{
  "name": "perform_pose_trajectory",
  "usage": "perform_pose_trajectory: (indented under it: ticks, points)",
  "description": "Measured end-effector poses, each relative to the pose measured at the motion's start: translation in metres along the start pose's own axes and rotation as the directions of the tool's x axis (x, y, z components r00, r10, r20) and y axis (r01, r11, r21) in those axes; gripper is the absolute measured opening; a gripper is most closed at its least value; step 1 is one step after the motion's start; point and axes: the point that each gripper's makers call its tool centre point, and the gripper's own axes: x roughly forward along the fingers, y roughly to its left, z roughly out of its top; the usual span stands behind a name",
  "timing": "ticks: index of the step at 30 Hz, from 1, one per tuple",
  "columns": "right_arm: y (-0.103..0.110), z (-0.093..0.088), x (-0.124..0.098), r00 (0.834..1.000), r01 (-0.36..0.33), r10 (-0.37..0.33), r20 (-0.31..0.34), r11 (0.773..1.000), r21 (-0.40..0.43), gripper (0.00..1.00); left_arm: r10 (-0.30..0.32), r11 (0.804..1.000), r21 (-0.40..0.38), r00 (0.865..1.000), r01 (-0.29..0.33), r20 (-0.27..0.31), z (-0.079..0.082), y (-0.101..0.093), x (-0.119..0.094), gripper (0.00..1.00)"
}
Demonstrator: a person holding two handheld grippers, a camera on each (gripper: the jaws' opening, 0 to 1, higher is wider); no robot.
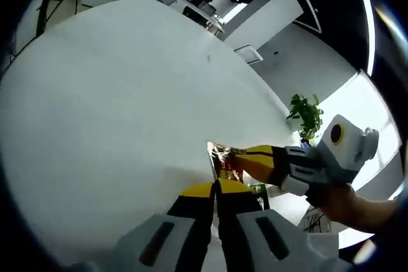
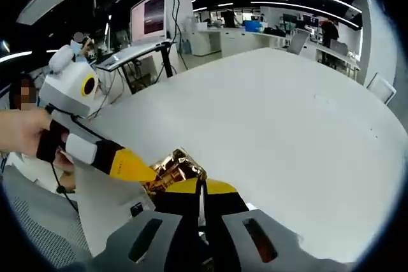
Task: Arrange the skincare products in the storage area until every visible bottle or jar stands upright without overlapping.
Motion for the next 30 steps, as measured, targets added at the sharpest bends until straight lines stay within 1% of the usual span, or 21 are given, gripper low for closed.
perform_pose_trajectory:
  ticks: [6, 13, 14, 18, 20, 24, 27, 30]
  points:
    - [-0.003, -0.006, 0.010, 1.000, -0.001, 0.001, -0.024, 1.000, -0.025, 0.02, 0.017, 1.000, 0.007, 1.000, -0.017, -0.020, -0.002, 0.008, 0.008, 0.06]
    - [-0.004, -0.013, 0.016, 0.999, 0.000, -0.002, -0.046, 0.999, -0.049, 0.02, 0.039, 0.998, 0.041, 0.998, -0.037, -0.048, -0.004, 0.014, 0.015, 0.06]
    - [-0.005, -0.013, 0.017, 0.999, 0.000, -0.003, -0.048, 0.999, -0.051, 0.02, 0.042, 0.998, 0.043, 0.998, -0.040, -0.051, -0.003, 0.018, 0.017, 0.06]
    - [-0.005, -0.016, 0.020, 0.998, 0.002, -0.007, -0.057, 0.996, -0.086, 0.02, 0.055, 0.997, 0.051, 0.997, -0.052, -0.056, -0.001, 0.027, 0.023, 0.06]
    - [-0.005, -0.018, 0.022, 0.998, 0.004, -0.012, -0.066, 0.993, -0.121, 0.02, 0.060, 0.997, 0.058, 0.997, -0.057, -0.058, -0.001, 0.030, 0.025, 0.06]
    - [-0.004, -0.021, 0.024, 0.997, 0.004, -0.016, -0.074, 0.988, -0.156, 0.02, 0.075, 0.994, 0.080, 0.995, -0.069, -0.064, -0.001, 0.034, 0.028, 0.06]
    - [-0.006, -0.021, 0.026, 0.997, 0.007, -0.021, -0.078, 0.985, -0.173, 0.02, 0.077, 0.994, 0.082, 0.995, -0.072, -0.064, -0.001, 0.035, 0.030, 0.06]
    - [-0.005, -0.022, 0.024, 0.996, 0.007, -0.023, -0.083, 0.982, -0.187, 0.02, 0.087, 0.990, 0.120, 0.994, -0.078, -0.068, -0.002, 0.035, 0.031, 0.07]
